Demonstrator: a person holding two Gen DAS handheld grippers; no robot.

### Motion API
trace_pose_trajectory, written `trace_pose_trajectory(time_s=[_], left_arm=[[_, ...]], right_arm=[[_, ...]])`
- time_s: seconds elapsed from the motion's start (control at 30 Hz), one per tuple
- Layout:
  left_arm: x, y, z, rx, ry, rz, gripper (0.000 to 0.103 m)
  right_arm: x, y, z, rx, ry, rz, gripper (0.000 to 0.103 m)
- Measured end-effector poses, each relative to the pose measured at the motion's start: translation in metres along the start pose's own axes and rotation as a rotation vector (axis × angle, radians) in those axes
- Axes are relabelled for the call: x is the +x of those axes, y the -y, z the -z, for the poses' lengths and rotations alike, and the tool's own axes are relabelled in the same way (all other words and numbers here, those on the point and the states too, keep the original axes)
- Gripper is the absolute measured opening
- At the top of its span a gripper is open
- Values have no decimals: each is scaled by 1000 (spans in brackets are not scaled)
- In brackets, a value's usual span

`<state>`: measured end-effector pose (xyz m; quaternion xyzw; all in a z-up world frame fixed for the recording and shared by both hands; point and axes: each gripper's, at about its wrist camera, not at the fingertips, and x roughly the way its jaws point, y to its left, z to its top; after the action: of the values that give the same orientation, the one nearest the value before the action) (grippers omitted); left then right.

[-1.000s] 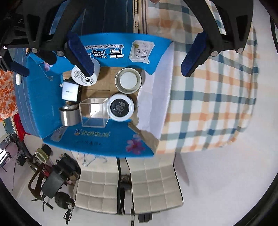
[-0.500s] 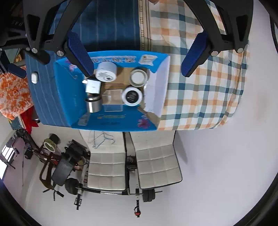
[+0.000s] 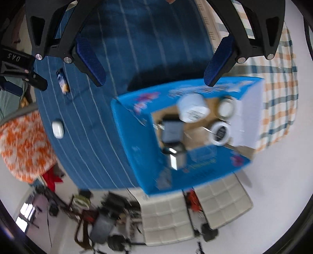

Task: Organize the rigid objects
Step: 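Withdraw both tools from the carton toward the spray can and earbud case, then grasp the small colourful spray can with the left tool while the right tool reaches toward the earbud case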

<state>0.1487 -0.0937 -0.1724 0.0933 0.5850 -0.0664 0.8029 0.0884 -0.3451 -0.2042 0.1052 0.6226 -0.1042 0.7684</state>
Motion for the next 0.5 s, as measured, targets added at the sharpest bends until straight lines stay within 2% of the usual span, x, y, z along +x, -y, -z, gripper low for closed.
trace_pose_trajectory(time_s=[0.2, 0.5], left_arm=[[45, 66, 6, 56, -97, 47, 103], [92, 157, 2, 140, -178, 70, 103]], right_arm=[[31, 53, 12, 65, 12, 70, 103], [48, 121, 9, 127, -18, 84, 103]])
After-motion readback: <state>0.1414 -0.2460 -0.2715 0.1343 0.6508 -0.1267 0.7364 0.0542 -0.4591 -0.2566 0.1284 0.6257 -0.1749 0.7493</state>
